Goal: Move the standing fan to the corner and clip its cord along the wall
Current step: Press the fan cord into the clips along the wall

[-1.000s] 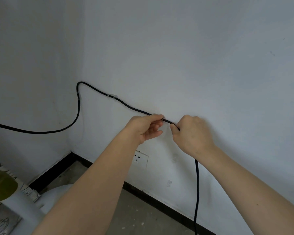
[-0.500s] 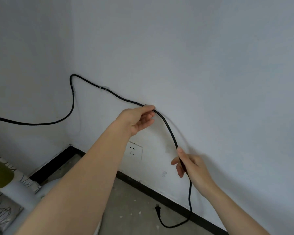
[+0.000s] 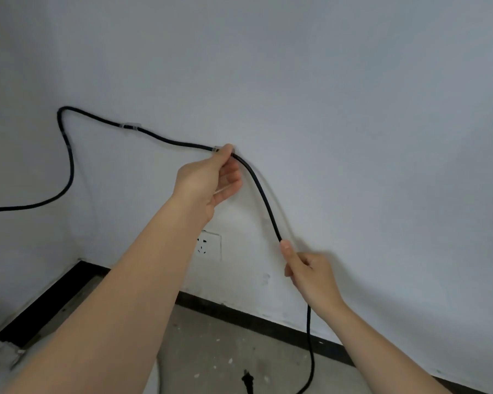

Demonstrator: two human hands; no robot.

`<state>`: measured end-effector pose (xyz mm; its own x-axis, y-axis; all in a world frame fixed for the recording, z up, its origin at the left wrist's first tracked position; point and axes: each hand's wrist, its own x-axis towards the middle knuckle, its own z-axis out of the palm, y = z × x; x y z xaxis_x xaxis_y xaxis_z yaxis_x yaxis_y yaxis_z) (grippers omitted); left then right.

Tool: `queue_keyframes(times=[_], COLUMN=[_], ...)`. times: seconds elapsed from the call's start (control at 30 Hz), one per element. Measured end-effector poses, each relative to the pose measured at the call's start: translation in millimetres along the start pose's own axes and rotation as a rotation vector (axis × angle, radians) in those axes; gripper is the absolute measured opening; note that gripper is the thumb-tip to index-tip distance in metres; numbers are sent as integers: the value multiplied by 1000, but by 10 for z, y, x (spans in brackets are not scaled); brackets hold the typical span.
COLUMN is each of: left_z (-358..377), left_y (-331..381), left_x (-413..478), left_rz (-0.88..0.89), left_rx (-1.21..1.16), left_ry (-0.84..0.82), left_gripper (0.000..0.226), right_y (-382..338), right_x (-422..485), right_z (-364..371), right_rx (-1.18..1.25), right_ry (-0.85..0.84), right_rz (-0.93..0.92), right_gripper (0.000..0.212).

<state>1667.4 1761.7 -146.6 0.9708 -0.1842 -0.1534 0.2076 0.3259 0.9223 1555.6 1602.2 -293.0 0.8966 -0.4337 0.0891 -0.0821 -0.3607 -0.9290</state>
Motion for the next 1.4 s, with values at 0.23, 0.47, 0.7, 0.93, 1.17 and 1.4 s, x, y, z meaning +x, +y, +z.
queue_keyframes(times=[0.23, 0.47, 0.7, 0.93, 1.17, 1.4], left_z=[-173, -149, -170, -209, -223, -167], left_y=[-831, -1347, -1373, -1289, -1314, -1389], left_x=[-122, -122, -85, -50, 26, 22], left_rz=[101, 158, 320, 321, 294, 415], left_rx=[231, 293, 318, 331, 292, 362], left_ry=[-78, -132, -135, -245, -212, -80], left_gripper=[7, 11, 17, 30, 17, 18], right_y=[189, 263, 237, 152, 59, 11], right_x=[35, 38, 18, -65, -48, -93], right_z=[77, 195, 371, 617, 716, 684], right_rx=[164, 93, 33, 162, 228, 278], right_ry=[130, 236, 215, 129, 126, 226], right_rz=[-96, -163, -88, 56, 154, 170], right_gripper=[40, 45, 54, 54, 53, 55])
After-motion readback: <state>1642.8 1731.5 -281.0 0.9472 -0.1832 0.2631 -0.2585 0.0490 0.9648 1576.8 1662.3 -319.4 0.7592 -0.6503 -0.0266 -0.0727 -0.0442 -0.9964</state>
